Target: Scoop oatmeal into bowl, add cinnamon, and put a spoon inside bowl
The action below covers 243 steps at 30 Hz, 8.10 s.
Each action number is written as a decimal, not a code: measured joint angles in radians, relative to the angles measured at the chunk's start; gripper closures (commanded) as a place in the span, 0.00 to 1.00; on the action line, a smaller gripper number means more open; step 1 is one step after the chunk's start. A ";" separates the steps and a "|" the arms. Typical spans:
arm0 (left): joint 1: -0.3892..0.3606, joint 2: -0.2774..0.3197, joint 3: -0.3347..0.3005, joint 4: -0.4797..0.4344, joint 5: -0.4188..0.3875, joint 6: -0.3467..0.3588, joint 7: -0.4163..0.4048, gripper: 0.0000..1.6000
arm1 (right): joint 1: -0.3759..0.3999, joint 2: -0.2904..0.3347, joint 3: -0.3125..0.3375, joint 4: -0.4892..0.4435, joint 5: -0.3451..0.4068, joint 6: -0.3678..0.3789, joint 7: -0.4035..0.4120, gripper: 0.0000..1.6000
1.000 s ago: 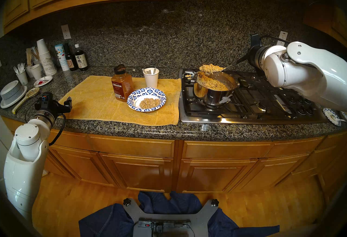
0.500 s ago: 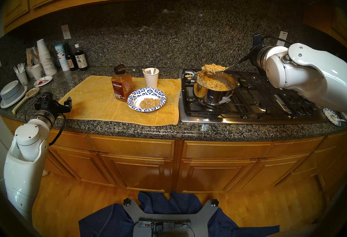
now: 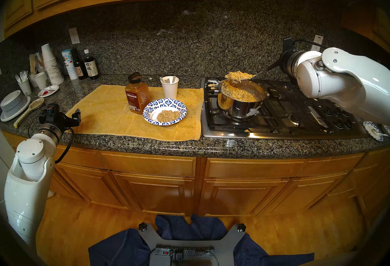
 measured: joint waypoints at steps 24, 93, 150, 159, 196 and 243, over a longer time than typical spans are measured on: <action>0.000 0.000 0.000 0.000 0.000 0.000 0.000 0.00 | -0.004 -0.011 0.015 0.001 0.000 0.000 -0.004 1.00; 0.000 0.000 0.000 0.000 0.000 0.000 0.000 0.00 | -0.098 -0.376 0.179 0.027 0.111 0.000 0.025 1.00; 0.000 0.000 0.000 0.000 0.000 0.000 0.000 0.00 | 0.045 -0.768 -0.146 0.142 -0.181 0.001 -0.108 1.00; 0.000 0.000 0.000 0.000 0.000 0.000 0.000 0.00 | 0.101 -0.844 -0.223 0.158 -0.230 0.001 -0.111 1.00; 0.001 0.000 0.000 0.000 0.000 0.000 0.000 0.00 | 0.279 -1.168 -0.493 0.222 -0.307 0.002 -0.110 1.00; 0.000 0.000 0.000 0.000 0.000 0.000 0.000 0.00 | 0.428 -1.433 -0.684 0.252 -0.385 0.002 -0.108 1.00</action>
